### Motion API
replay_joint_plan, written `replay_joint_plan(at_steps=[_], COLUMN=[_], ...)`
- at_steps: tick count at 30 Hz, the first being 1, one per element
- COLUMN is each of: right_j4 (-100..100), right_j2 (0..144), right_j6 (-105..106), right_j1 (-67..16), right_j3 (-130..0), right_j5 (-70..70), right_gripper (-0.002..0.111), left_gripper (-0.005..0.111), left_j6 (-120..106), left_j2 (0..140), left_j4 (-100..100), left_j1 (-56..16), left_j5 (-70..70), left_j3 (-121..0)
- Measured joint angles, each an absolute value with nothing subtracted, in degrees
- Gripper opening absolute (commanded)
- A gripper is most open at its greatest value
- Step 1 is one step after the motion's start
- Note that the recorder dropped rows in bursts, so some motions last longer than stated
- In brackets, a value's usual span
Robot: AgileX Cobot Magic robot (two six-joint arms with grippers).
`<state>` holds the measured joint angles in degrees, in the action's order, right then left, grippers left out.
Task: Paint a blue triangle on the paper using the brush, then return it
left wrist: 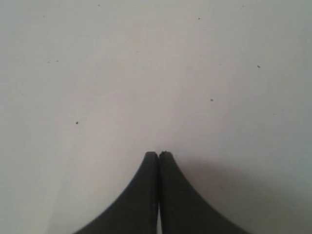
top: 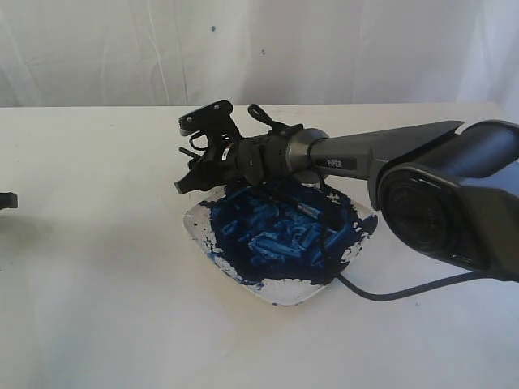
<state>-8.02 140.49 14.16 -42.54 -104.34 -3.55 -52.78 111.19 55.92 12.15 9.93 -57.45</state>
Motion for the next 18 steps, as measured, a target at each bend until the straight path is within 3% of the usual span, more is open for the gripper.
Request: replay_joint_plan(at_steps=[6,18], right_j4=[-8.02,-8.02], right_j2=[140.49,140.49], right_j6=[14.16,14.16], right_j1=[-42.54,-42.54], right_j3=[-104.34,-104.34], right_j5=[-3.55,-3.55], right_gripper=[0.051,0.051], left_gripper=[0.0,0.0], left_j6=[-52.78,-65.53], left_j2=[110.09,103.66], left_j4=[55.67,51.9], left_j1=[12.23,12.23], left_j5=[5.88,-18.84], left_j3=[-57.16,-57.03])
